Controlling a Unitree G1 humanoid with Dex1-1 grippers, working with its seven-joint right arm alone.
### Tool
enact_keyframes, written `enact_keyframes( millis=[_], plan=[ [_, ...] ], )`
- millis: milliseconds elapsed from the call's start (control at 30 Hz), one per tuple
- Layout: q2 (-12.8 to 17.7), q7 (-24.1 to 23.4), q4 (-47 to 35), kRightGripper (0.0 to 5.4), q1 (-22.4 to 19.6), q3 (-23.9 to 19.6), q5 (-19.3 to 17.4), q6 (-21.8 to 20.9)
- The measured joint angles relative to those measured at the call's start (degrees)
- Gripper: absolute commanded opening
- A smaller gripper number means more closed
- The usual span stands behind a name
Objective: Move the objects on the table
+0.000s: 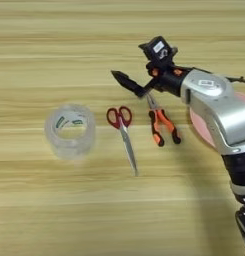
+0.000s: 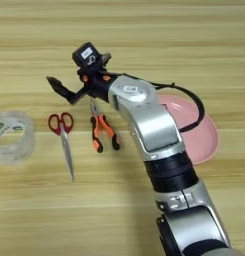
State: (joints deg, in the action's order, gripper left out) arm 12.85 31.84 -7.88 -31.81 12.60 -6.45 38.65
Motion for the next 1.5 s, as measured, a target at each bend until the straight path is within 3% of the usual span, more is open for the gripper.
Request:
enact_keyframes(
  millis=[200,433,767,967,1300,1500],
  plan=[
    [-2.33,2.49,3.92,5.38,-5.06,5.67,0.47,5.55],
    [-6.67,3.8,12.68,5.38,-7.62,11.8,2.09,5.84],
    [-9.51,6.46,15.97,5.38,-9.53,16.1,3.15,8.65],
    [-10.87,7.22,17.93,5.38,-10.72,16.49,3.87,9.38],
    [-14.09,6.83,28.47,5.38,-12.36,16.78,6.28,5.42],
    [-17.3,4.91,39.91,5.38,-15.0,15.77,7.7,-1.94]
  ],
)
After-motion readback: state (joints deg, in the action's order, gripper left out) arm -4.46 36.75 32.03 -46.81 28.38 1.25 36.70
